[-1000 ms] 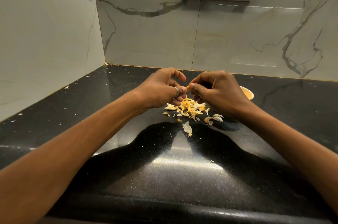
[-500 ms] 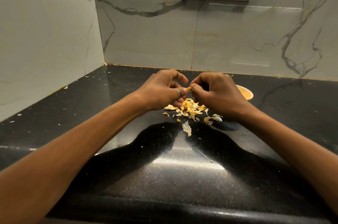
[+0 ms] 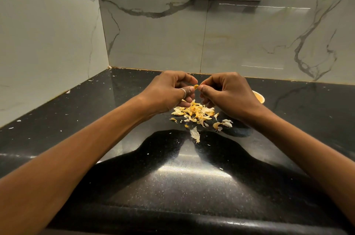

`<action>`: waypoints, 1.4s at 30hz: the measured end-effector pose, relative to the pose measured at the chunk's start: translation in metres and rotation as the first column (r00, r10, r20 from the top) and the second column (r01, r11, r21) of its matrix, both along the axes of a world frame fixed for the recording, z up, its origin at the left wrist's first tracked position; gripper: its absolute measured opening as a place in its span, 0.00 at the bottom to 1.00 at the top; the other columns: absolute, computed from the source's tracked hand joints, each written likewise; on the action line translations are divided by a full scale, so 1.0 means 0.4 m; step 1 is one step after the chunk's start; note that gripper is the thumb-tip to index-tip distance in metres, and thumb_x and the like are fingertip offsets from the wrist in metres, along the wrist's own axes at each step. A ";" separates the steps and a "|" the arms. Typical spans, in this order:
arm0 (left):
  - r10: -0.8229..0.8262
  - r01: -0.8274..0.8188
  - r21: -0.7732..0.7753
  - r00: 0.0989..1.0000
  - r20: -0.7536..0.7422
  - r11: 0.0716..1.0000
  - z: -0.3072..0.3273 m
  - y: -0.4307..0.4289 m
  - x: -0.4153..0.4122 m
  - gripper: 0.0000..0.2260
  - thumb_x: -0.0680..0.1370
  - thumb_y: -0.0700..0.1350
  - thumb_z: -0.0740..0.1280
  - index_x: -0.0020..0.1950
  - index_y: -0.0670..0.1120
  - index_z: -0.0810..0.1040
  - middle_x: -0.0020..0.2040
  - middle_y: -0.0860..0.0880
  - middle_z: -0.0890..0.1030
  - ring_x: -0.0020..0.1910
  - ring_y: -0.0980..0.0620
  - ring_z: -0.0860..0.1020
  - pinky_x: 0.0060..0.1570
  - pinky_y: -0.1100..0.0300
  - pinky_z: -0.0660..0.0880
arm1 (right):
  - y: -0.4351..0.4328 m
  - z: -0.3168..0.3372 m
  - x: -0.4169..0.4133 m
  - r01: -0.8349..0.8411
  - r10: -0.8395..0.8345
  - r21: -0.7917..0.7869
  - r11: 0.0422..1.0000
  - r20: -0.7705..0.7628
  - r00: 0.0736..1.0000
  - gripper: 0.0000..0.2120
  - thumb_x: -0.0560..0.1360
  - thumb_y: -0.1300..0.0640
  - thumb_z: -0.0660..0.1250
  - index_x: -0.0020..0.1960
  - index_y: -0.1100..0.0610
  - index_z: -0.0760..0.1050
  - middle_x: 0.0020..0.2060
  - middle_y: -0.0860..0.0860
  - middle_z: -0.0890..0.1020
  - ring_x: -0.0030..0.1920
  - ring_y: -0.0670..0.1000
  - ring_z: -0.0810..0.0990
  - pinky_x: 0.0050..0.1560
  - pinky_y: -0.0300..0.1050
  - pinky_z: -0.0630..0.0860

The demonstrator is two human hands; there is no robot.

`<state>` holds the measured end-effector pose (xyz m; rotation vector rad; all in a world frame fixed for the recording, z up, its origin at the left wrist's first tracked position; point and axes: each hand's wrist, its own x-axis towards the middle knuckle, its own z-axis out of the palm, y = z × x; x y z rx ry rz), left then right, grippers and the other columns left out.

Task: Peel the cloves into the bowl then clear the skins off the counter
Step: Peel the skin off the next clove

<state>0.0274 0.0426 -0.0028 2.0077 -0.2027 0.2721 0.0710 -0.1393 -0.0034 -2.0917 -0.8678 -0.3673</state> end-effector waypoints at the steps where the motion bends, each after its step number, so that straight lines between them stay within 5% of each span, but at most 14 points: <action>1: 0.001 -0.001 0.010 1.000 0.003 1.000 0.000 -0.001 0.000 0.09 0.81 0.37 0.67 0.60 0.43 0.79 0.44 0.44 0.83 0.41 0.52 0.83 0.43 0.59 0.82 | 0.000 0.000 0.000 -0.006 0.006 -0.001 1.000 0.003 1.000 0.04 0.79 0.60 0.69 0.48 0.57 0.82 0.35 0.52 0.85 0.33 0.48 0.85 0.37 0.43 0.84; 13: 0.012 -0.025 0.197 0.998 0.070 0.980 -0.003 0.001 -0.002 0.05 0.79 0.37 0.70 0.53 0.43 0.83 0.40 0.46 0.84 0.37 0.52 0.85 0.42 0.59 0.83 | -0.005 -0.007 -0.003 -0.041 0.048 -0.102 0.994 0.066 0.997 0.05 0.79 0.58 0.69 0.47 0.57 0.83 0.35 0.49 0.84 0.34 0.43 0.84 0.37 0.40 0.82; 20: 0.013 -0.065 0.330 0.987 0.158 0.942 -0.014 -0.006 -0.009 0.05 0.79 0.37 0.70 0.53 0.41 0.84 0.37 0.47 0.85 0.34 0.56 0.84 0.40 0.63 0.82 | -0.003 -0.016 -0.009 -0.014 0.045 -0.162 0.987 0.189 0.981 0.08 0.78 0.57 0.68 0.43 0.57 0.85 0.31 0.49 0.83 0.32 0.48 0.81 0.36 0.49 0.79; 27: 0.010 -0.051 0.343 0.993 0.120 0.938 -0.016 -0.008 -0.008 0.05 0.79 0.37 0.70 0.53 0.41 0.84 0.36 0.48 0.85 0.34 0.55 0.85 0.40 0.62 0.83 | -0.003 -0.022 -0.010 -0.002 0.082 -0.251 0.968 0.309 0.948 0.10 0.77 0.56 0.68 0.40 0.58 0.84 0.28 0.49 0.80 0.29 0.47 0.76 0.30 0.42 0.72; 32: 0.017 -0.035 0.314 0.998 0.058 0.949 -0.006 0.001 -0.004 0.06 0.79 0.36 0.69 0.54 0.39 0.84 0.38 0.45 0.85 0.36 0.52 0.85 0.41 0.59 0.83 | -0.007 -0.016 0.000 -0.021 0.121 -0.300 0.954 0.320 0.940 0.08 0.79 0.60 0.66 0.45 0.60 0.83 0.33 0.51 0.82 0.33 0.50 0.80 0.35 0.51 0.77; 42: 0.033 -0.065 0.385 0.995 0.089 0.921 -0.019 -0.008 -0.005 0.08 0.78 0.35 0.69 0.45 0.47 0.84 0.34 0.47 0.85 0.32 0.55 0.84 0.39 0.60 0.83 | -0.001 -0.028 0.008 0.004 0.148 -0.375 0.927 0.375 0.915 0.10 0.77 0.57 0.65 0.41 0.59 0.82 0.30 0.53 0.81 0.30 0.53 0.77 0.33 0.51 0.75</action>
